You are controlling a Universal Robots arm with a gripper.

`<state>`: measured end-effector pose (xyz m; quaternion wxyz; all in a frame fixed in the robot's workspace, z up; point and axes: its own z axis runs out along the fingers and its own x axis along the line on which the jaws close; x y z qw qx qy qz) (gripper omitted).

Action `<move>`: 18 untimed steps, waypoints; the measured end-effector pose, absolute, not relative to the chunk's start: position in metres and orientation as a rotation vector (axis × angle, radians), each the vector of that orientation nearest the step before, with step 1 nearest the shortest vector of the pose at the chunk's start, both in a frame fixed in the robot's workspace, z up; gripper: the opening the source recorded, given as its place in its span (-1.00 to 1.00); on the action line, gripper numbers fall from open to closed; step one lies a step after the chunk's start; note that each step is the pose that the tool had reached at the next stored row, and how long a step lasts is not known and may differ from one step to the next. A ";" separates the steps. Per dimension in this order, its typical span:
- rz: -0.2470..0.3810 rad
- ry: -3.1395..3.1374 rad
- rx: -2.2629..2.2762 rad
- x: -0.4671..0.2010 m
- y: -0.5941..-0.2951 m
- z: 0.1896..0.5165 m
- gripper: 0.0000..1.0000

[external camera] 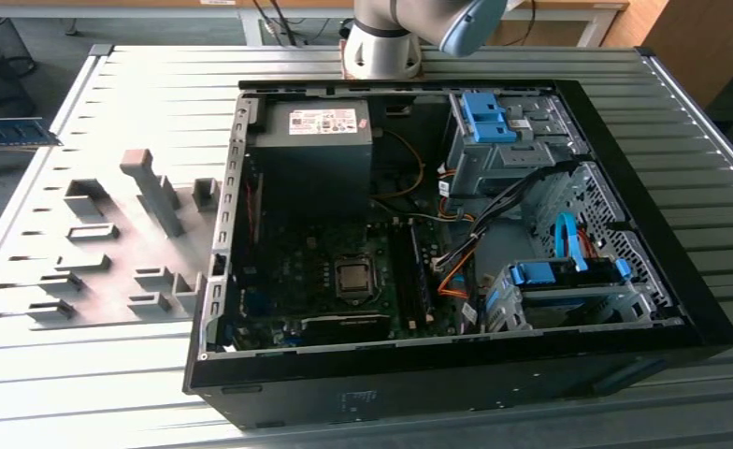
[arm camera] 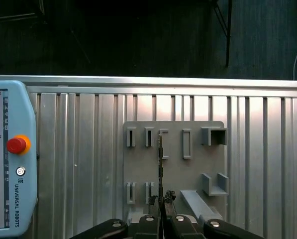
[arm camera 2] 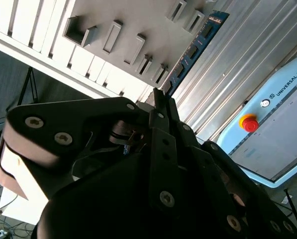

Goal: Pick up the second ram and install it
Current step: 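Pick up the second ram and move it above second insertion slot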

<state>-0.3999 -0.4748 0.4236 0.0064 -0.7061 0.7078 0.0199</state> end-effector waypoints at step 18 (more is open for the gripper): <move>0.062 2.215 -2.209 -0.386 -0.475 0.424 -0.72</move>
